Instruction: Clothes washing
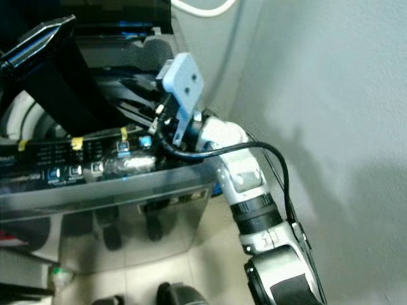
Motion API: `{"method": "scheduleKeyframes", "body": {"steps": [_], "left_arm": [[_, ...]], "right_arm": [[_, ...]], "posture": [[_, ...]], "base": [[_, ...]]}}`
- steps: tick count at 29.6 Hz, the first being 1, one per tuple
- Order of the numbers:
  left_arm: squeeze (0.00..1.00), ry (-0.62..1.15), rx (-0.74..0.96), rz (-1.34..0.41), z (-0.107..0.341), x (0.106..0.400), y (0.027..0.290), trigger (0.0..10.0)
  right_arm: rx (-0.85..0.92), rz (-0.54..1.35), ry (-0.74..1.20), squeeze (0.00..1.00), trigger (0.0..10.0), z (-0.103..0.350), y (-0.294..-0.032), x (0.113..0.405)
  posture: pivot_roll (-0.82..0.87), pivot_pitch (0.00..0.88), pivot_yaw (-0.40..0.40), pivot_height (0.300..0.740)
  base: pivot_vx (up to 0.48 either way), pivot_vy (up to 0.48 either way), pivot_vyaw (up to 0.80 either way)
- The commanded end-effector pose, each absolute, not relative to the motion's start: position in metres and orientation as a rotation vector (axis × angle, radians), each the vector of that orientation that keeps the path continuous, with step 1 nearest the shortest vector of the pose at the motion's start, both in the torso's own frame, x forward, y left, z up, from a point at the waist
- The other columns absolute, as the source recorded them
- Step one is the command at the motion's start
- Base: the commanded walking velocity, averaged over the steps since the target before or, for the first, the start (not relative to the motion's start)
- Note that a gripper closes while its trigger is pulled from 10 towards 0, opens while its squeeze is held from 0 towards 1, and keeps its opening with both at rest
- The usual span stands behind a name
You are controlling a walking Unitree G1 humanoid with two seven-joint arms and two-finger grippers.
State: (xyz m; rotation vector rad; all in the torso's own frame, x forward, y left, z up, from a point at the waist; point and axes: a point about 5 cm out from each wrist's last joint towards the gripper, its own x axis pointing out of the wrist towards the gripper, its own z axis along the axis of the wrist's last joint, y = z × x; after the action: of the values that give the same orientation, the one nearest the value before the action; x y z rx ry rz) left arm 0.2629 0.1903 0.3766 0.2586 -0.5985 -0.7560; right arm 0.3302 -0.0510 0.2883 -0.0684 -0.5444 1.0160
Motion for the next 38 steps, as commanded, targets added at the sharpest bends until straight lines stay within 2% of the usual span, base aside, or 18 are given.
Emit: {"method": "scheduleKeyframes", "body": {"steps": [1, 3, 4, 5, 6, 7, 9, 12, 15, 21, 26, 32, 38], "left_arm": [[0.0, -0.601, 0.274, -0.725, 0.376, 0.265, 0.191, 10.0], [0.0, -0.568, 0.279, -0.63, 0.364, 0.278, 0.188, 10.0], [0.0, -0.568, 0.279, -0.63, 0.364, 0.278, 0.188, 10.0], [0.0, -0.558, 0.285, -0.583, 0.359, 0.285, 0.187, 10.0], [0.0, -0.558, 0.285, -0.583, 0.359, 0.285, 0.187, 10.0], [0.0, -0.541, 0.267, -0.521, 0.354, 0.292, 0.188, 10.0], [0.0, -0.541, 0.267, -0.521, 0.354, 0.292, 0.188, 10.0], [0.0, -0.506, 0.186, -0.354, 0.335, 0.311, 0.188, 10.0], [0.0, -0.506, 0.181, -0.308, 0.327, 0.316, 0.184, 10.0], [0.0, -0.545, 0.184, -0.3, 0.314, 0.317, 0.165, 10.0], [0.0, -0.55, 0.178, -0.298, 0.313, 0.317, 0.165, 10.0], [0.0, -0.549, 0.206, -0.263, 0.312, 0.316, 0.175, 10.0], [0.0, -0.577, 0.163, -0.172, 0.313, 0.32, 0.189, 10.0]], "right_arm": [[-0.038, 0.947, -0.566, 0.0, 10.0, 0.293, -0.057, 0.332], [0.051, 0.656, -0.584, 0.0, 10.0, 0.298, -0.074, 0.346], [0.051, 0.656, -0.584, 0.0, 10.0, 0.298, -0.074, 0.346], [0.072, 0.524, -0.597, 0.0, 10.0, 0.3, -0.084, 0.351], [0.072, 0.524, -0.597, 0.0, 10.0, 0.3, -0.084, 0.351], [0.09, 0.394, -0.619, 0.0, 10.0, 0.303, -0.096, 0.353], [0.09, 0.394, -0.619, 0.0, 10.0, 0.303, -0.096, 0.353], [0.004, 0.06, -0.697, 0.0, 10.0, 0.315, -0.134, 0.346], [0.02, -0.012, -0.695, 0.0, 10.0, 0.315, -0.144, 0.342], [0.06, -0.048, -0.69, 0.0, 10.0, 0.31, -0.151, 0.34], [0.05, -0.035, -0.702, 0.0, 10.0, 0.312, -0.149, 0.337], [0.002, 0.019, -0.716, 0.0, 10.0, 0.311, -0.143, 0.332], [-0.012, 0.086, -0.715, 0.0, 10.0, 0.314, -0.132, 0.338]], "posture": [[0.11, 0.117, 0.016, 0.74], [0.11, 0.117, 0.017, 0.74], [0.11, 0.117, 0.017, 0.74], [0.11, 0.119, 0.019, 0.74], [0.11, 0.119, 0.019, 0.74], [0.11, 0.119, 0.019, 0.74], [0.11, 0.119, 0.019, 0.74], [0.09, 0.111, 0.03, 0.74], [0.08, 0.107, 0.034, 0.74], [0.06, 0.081, 0.055, 0.74], [0.06, 0.074, 0.054, 0.74], [0.06, 0.053, 0.058, 0.74], [0.06, 0.031, 0.028, 0.74]], "base": [[0.0, 0.0, 0.0], [0.0, 0.0, 0.0], [0.0, 0.0, 0.0], [0.0, 0.0, 0.0], [0.0, 0.0, 0.0], [0.0, 0.0, 0.0], [0.0, 0.0, 0.0], [0.0, 0.0, 0.0], [0.0, 0.0, 0.0], [0.0, 0.0, 0.0], [0.0, 0.0, 0.0], [0.0, 0.0, 0.0], [0.0, 0.0, 0.0]]}}
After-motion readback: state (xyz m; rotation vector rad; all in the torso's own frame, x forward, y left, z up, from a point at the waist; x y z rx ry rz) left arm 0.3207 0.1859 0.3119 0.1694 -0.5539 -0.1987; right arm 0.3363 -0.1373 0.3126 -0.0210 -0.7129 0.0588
